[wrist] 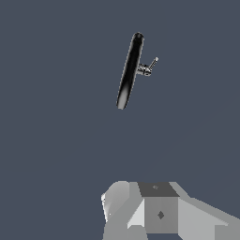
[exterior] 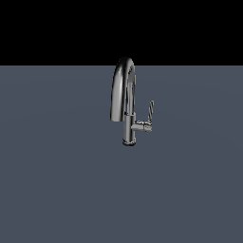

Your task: Turn on the faucet by rotating a designated handle.

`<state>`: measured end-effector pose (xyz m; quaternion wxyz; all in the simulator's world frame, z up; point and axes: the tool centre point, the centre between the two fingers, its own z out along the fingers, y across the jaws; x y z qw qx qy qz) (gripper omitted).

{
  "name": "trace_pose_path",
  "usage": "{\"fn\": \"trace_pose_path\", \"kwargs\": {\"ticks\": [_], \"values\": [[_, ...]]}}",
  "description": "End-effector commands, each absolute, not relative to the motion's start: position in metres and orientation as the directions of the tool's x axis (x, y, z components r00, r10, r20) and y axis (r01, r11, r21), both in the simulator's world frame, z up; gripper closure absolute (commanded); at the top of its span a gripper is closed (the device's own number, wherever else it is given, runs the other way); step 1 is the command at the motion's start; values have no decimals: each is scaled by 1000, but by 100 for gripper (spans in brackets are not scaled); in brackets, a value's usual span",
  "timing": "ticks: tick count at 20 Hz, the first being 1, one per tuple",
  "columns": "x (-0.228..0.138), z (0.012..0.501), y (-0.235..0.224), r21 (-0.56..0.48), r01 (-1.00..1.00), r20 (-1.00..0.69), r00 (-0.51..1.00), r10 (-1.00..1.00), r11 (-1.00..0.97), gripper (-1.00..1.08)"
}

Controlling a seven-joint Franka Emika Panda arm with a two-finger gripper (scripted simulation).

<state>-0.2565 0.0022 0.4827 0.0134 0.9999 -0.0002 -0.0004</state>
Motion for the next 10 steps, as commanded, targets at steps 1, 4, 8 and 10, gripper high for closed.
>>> {"fn": "trace_pose_path", "kwargs": {"ticks": [1, 4, 8, 10], "values": [[-256, 483, 2, 27, 0, -1, 1000, 0, -1000, 108], [-255, 483, 2, 23, -4, -3, 1000, -4, -1000, 108], [-250, 482, 2, 8, -19, -15, 1000, -20, -1000, 108], [-245, 481, 1, -4, -32, -25, 999, -32, -999, 108]]}}
